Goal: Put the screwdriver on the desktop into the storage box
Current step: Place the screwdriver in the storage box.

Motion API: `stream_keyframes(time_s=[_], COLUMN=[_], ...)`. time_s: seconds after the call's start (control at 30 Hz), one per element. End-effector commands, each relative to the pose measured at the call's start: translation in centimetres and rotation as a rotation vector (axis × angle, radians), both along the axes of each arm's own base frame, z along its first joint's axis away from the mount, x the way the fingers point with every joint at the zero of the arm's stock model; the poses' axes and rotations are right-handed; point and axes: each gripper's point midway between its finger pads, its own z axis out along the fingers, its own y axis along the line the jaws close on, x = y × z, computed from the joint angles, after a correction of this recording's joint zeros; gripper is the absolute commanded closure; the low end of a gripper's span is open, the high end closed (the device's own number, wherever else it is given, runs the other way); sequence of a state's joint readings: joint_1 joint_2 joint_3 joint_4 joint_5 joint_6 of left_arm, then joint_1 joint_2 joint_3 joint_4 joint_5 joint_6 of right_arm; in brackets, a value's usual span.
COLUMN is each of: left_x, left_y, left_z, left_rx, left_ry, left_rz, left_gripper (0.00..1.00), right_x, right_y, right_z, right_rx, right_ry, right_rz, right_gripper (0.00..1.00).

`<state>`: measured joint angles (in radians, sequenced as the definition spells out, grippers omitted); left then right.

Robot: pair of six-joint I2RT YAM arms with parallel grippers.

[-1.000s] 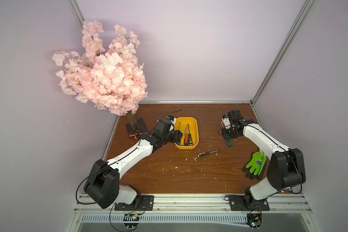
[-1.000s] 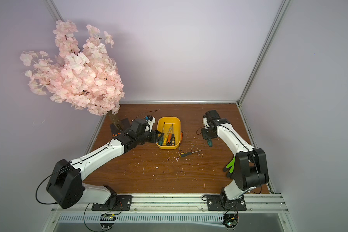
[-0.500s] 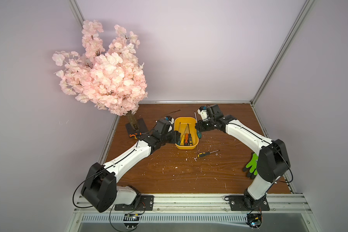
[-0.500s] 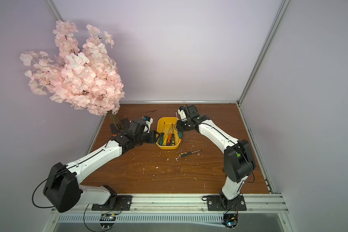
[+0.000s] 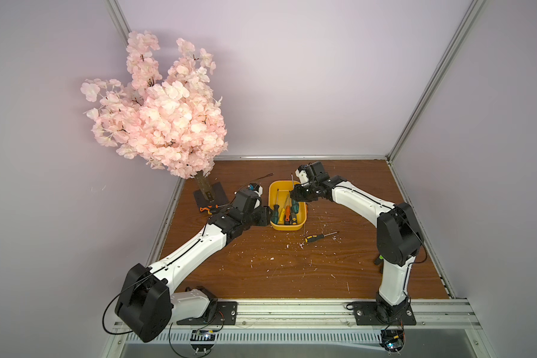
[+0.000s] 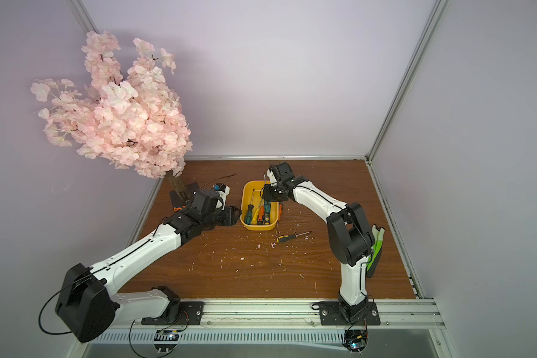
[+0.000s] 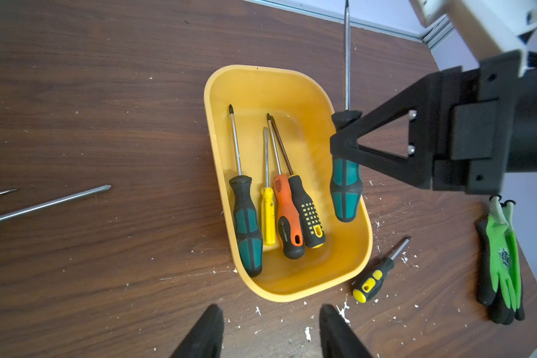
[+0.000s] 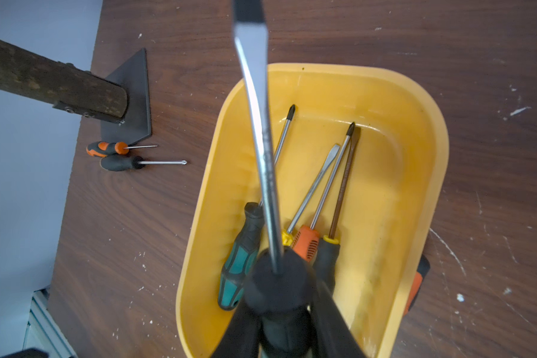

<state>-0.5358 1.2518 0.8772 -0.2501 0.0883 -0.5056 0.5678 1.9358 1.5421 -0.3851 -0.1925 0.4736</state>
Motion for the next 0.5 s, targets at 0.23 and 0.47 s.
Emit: stream_keyframes(time_s=[0.23, 0.47], left_x=[0.5, 0.4], left_y=[0.5, 0.7], left_z=[-0.5, -0.8], left_rx=[0.029, 0.036], left_ry=[-0.003, 0.006], left_rz=[0.006, 0.01], left_gripper=[0.46, 0.46], right_x=[0.7, 0.8], right_y=[0.0, 0.1], right_z=[-2.2, -3.3], right_rx=[-0.042, -0.076], right_ry=[0.049, 0.057], right_rz=[-0.091, -0.098], right_gripper=[0.88, 0.84])
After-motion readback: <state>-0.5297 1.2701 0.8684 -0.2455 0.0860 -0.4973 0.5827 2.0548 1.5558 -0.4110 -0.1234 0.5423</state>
